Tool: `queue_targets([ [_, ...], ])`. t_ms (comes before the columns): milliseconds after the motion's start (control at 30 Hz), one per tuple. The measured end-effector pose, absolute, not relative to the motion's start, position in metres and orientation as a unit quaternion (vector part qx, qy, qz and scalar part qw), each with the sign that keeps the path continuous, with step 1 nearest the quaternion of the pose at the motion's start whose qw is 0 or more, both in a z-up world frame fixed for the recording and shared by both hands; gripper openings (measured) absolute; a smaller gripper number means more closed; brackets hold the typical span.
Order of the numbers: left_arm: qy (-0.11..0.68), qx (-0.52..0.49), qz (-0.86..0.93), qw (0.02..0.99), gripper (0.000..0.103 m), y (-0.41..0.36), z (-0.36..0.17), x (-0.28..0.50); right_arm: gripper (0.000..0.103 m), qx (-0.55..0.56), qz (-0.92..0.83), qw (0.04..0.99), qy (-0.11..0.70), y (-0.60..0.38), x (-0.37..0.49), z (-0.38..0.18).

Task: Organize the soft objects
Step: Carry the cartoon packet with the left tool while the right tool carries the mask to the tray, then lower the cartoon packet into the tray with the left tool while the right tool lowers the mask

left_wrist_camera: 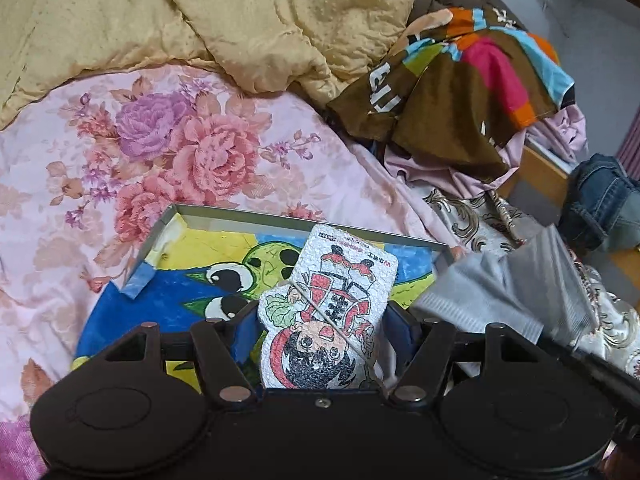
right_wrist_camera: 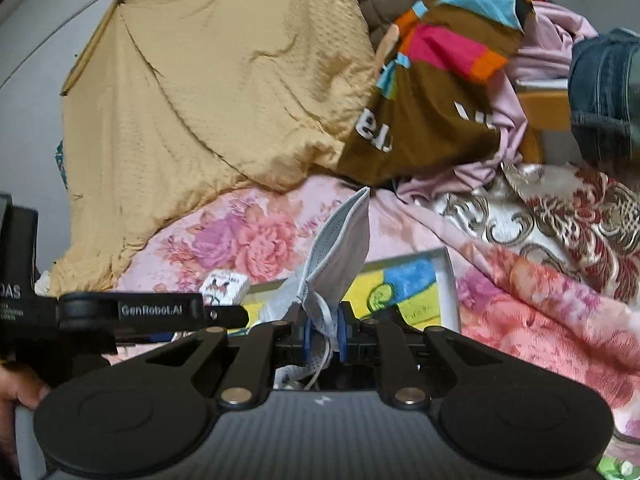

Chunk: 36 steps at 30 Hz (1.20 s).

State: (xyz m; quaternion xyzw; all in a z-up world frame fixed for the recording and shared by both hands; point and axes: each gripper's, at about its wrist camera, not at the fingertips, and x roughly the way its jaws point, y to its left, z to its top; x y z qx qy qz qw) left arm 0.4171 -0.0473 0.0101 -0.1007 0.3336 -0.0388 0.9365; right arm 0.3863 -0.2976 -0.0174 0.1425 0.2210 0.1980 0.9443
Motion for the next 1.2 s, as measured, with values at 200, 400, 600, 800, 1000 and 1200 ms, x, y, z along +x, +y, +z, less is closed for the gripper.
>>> queue_targets([
  [200,0.35,-0.093,-0.012,0.932,0.067,-0.054,0.001,0.435,0.029,0.139,0.189,0.942,0.24,-0.295,0.399,-0.025],
  [400,0.367,-0.108,0.005,0.924,0.067,-0.047,-0.008,0.441,0.046,0.126,0.189,0.941,0.25,-0.292,0.394,-0.03],
  [600,0.375,-0.104,0.004,0.921,0.068,-0.048,-0.015,0.439,0.06,0.112,0.187,0.943,0.252,-0.292,0.386,-0.035],
  [800,0.381,-0.116,0.008,0.917,0.078,-0.045,-0.017,0.435,0.073,0.11,0.184,0.944,0.249,-0.292,0.378,-0.032],
  [1000,0.377,-0.123,-0.002,0.918,0.08,-0.04,-0.013,0.424,0.084,0.118,0.178,0.949,0.234,-0.29,0.36,-0.025],
  [1200,0.36,-0.14,-0.015,0.922,0.084,-0.033,-0.009,0.402,0.09,0.113,0.168,0.956,0.214,-0.287,0.335,-0.017],
])
